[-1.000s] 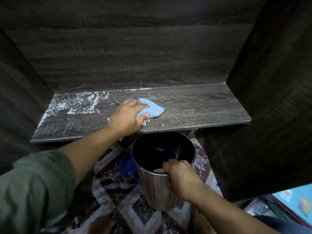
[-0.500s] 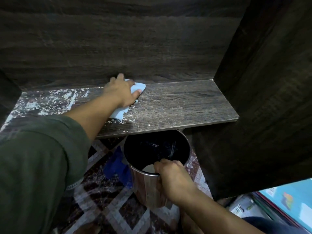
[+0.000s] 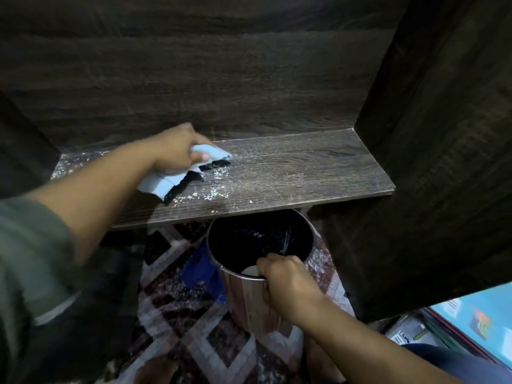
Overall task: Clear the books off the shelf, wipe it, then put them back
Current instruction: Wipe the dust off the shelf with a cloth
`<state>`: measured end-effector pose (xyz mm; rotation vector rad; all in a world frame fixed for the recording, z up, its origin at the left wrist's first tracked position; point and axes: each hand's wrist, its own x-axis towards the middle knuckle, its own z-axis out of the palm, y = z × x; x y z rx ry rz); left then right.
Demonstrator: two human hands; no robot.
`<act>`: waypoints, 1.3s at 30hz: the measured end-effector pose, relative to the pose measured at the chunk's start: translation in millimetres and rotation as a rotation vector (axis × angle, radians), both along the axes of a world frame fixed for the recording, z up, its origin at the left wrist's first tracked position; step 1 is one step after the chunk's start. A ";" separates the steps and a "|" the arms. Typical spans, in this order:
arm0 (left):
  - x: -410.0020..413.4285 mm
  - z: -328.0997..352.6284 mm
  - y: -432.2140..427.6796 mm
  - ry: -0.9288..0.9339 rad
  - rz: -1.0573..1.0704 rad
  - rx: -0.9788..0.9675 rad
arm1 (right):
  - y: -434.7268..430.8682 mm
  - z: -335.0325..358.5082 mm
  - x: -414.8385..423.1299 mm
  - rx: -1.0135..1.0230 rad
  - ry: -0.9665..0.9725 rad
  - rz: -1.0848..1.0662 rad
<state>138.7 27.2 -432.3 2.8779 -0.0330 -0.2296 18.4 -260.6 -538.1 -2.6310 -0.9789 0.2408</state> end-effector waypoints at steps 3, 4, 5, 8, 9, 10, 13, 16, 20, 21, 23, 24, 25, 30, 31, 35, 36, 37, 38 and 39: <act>-30.0 -19.3 12.5 -0.246 0.070 0.000 | -0.1 2.0 -0.5 -0.008 -0.001 0.006; -38.1 -30.3 12.9 -0.241 0.074 0.033 | -0.5 2.1 -0.3 -0.002 -0.006 0.005; -45.0 -41.5 10.9 -0.193 0.076 0.077 | -0.7 2.5 -0.4 -0.007 -0.016 0.006; -54.4 -68.7 0.7 -0.149 0.106 0.121 | -1.5 3.1 -0.7 -0.036 -0.013 -0.006; -53.7 -72.0 -2.0 -0.182 0.129 0.092 | -1.7 2.8 -0.5 -0.033 -0.015 -0.012; -51.3 -74.4 -3.3 -0.210 0.151 0.062 | -1.7 3.2 -0.3 -0.033 -0.021 -0.018; -48.2 -76.8 -12.2 -0.261 0.186 0.013 | -0.7 1.4 0.3 -0.038 -0.021 -0.015; -53.0 -79.7 -32.1 -0.302 0.137 -0.020 | 0.7 -0.6 0.4 -0.053 -0.023 -0.001; -56.1 -81.7 -57.5 -0.311 0.053 -0.109 | 1.3 -0.9 -0.9 -0.041 -0.007 0.013; -55.6 -81.2 -61.2 -0.315 0.034 -0.134 | 1.3 -0.5 -1.4 -0.017 -0.008 0.017; -49.8 -77.8 -62.4 -0.316 -0.029 -0.167 | 0.4 -0.1 -1.9 0.016 -0.013 0.019; -44.2 -73.8 -59.6 -0.322 -0.072 -0.149 | 0.0 0.5 -2.3 0.010 -0.016 0.020; -36.4 -69.7 -54.4 -0.348 -0.106 -0.108 | -0.7 0.9 -2.7 -0.001 -0.019 0.022; 1.0 -64.7 -22.7 -0.336 -0.070 0.069 | -4.8 -1.0 0.3 0.000 -0.059 -0.004; 3.4 -71.1 -19.4 -0.262 -0.014 0.083 | -5.2 -1.2 1.2 -0.008 -0.057 -0.009; -1.7 -80.2 -28.1 -0.224 0.114 0.017 | -5.6 -7.6 2.8 -0.042 -0.038 -0.020; -5.2 -79.3 -32.7 -0.235 0.104 0.017 | -5.5 -8.6 2.7 -0.040 -0.042 -0.016; -8.9 -77.9 -36.9 -0.240 0.086 0.013 | -5.9 -8.8 2.9 -0.040 -0.049 -0.015; -13.2 -76.9 -40.2 -0.246 0.063 0.010 | -6.3 -8.5 3.0 -0.043 -0.046 -0.015; -18.3 -76.1 -43.2 -0.249 0.037 0.008 | -6.9 -8.3 3.1 -0.044 -0.043 -0.018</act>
